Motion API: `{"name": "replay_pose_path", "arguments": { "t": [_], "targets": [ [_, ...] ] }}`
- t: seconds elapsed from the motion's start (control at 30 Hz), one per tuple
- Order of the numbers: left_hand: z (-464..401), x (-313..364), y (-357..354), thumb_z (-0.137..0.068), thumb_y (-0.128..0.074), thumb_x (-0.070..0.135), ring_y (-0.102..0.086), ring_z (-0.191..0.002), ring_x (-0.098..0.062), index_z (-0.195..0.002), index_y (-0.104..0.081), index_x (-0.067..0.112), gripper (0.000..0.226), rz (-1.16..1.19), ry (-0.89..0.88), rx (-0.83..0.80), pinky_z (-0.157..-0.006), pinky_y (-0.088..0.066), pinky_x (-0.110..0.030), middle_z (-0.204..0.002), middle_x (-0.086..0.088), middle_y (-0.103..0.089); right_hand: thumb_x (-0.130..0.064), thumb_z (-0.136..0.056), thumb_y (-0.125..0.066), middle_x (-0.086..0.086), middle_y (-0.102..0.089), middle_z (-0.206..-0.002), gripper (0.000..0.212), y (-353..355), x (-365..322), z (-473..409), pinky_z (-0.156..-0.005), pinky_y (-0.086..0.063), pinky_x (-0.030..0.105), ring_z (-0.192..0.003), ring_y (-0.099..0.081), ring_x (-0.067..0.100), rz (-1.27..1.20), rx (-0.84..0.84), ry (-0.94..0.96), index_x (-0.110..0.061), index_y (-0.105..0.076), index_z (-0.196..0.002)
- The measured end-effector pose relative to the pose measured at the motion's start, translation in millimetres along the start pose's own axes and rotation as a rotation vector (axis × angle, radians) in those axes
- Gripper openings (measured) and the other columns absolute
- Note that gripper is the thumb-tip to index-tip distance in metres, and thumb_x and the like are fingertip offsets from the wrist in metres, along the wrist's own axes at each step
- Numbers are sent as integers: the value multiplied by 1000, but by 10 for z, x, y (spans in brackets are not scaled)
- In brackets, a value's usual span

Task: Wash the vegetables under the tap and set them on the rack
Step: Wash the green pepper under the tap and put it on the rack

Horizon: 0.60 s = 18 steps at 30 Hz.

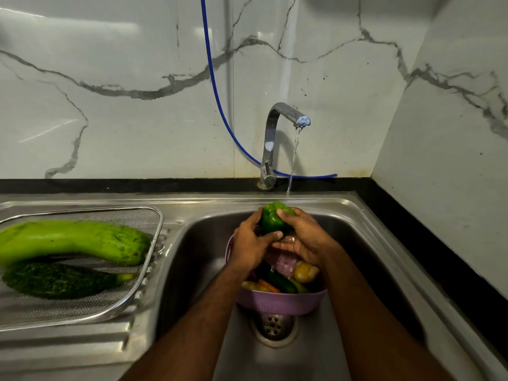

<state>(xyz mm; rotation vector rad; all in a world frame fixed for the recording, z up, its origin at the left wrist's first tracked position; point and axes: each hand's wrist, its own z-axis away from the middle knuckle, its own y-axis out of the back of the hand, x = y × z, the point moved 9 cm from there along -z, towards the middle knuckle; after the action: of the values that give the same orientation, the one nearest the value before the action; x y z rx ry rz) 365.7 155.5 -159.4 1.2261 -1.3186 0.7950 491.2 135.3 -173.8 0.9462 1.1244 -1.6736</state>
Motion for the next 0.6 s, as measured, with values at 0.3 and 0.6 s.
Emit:
{"name": "replay_pose_path", "arguments": {
  "t": [0.3,0.6],
  "targets": [
    [15,-63,-224,-76,-83,14,-51,-130,-15,-148,-44,26,82,-63,1,-56,-111,-45,-42,-142,1,-54,-64,-97,-53,10,-70,-102,48,320,-25,-24,-78,-65,48,-94,-71,28,222,481,46,-20,-64,-110],
    [-59,-51,-43,-83,-78,12,-66,-102,-2,-135,-58,27,58,0,-9,-24,-82,-50,-7,-112,9,-71,-26,-103,-59,22,-66,-130,33,6,-20,-7,-63,-63,37,-92,-71,30,16,-10,-12,-16,-55,-134]
  ]
}}
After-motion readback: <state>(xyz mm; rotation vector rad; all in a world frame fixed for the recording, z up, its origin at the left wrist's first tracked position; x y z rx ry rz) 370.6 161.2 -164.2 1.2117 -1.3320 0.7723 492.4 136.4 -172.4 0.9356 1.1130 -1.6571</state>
